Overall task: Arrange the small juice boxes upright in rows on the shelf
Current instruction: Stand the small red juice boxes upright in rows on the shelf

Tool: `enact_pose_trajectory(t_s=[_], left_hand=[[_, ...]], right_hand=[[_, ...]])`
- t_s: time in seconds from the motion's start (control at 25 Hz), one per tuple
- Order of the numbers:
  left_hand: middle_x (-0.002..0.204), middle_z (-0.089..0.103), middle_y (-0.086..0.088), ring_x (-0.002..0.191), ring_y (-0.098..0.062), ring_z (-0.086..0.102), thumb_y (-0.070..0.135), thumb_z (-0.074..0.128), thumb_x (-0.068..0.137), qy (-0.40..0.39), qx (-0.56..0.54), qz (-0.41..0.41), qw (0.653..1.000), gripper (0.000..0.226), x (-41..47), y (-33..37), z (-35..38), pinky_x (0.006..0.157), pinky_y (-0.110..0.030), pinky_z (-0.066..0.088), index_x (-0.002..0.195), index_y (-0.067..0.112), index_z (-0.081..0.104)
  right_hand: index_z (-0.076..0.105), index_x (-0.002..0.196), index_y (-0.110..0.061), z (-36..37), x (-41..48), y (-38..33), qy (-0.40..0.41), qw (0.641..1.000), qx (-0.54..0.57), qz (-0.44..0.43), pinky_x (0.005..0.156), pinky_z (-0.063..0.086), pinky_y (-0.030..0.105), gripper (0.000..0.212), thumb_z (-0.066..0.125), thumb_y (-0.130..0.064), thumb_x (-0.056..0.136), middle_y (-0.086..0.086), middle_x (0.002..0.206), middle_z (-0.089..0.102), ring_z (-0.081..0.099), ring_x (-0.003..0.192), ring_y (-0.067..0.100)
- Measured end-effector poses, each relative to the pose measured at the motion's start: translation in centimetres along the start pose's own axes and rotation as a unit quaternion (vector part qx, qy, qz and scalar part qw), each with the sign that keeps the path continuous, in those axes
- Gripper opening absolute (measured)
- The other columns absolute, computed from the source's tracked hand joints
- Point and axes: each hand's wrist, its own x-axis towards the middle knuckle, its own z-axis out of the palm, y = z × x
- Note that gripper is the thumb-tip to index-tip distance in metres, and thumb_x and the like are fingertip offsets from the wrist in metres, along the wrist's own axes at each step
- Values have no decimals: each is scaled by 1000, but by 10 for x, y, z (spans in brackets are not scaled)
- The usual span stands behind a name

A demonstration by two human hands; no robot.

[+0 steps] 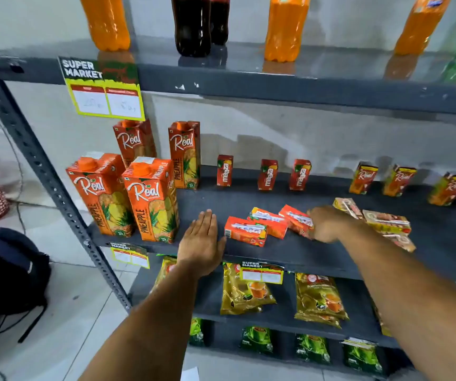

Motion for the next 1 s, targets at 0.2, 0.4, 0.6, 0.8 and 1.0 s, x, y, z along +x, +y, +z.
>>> enact_pose_trajectory(t_s=[0.2, 0.4, 0.6, 0.8, 1.0], left_hand=[[160, 11, -11, 147, -24, 6, 50, 13, 94, -17, 41, -29, 999, 71, 15, -17, 20, 117, -36, 1, 149, 5, 12], [159, 18, -10, 146, -24, 12, 53, 7, 88, -13, 45, -22, 999, 78, 16, -19, 23, 117, -37, 8, 149, 6, 20], [159, 20, -9, 146, -22, 13, 54, 8, 86, -11, 30, -30, 999, 79, 16, -16, 21, 117, -36, 8, 149, 7, 23], [158, 22, -8, 146, -22, 14, 55, 8, 87, 0, 32, -33, 999, 79, 14, -15, 20, 116, -34, 7, 148, 8, 24], [158, 21, -8, 146, -21, 14, 55, 8, 87, 0, 40, -37, 999, 78, 14, -14, 19, 116, -33, 6, 149, 9, 23]], right_hand=[[59, 100, -16, 19, 17, 20, 7, 997, 73, 33, 76, 46, 35, 35, 67, -42, 79, 11, 109, 63, 59, 96, 28], [59, 81, -23, 39, 23, 33, 35, 969, 241, 48, 56, 37, 29, 28, 78, -39, 69, 1, 87, 65, 57, 73, 15], [65, 106, -25, 9, 31, 50, 60, 977, 205, 4, 73, 47, 32, 48, 79, -32, 61, -2, 103, 69, 60, 86, 17], [60, 117, -22, -51, 44, 48, 76, 978, 23, -190, 92, 45, 34, 46, 67, -14, 72, 1, 123, 59, 55, 112, 23], [66, 107, -17, -62, 45, 54, 83, 934, -123, -324, 90, 47, 38, 32, 49, -36, 90, 4, 98, 63, 60, 105, 28]])
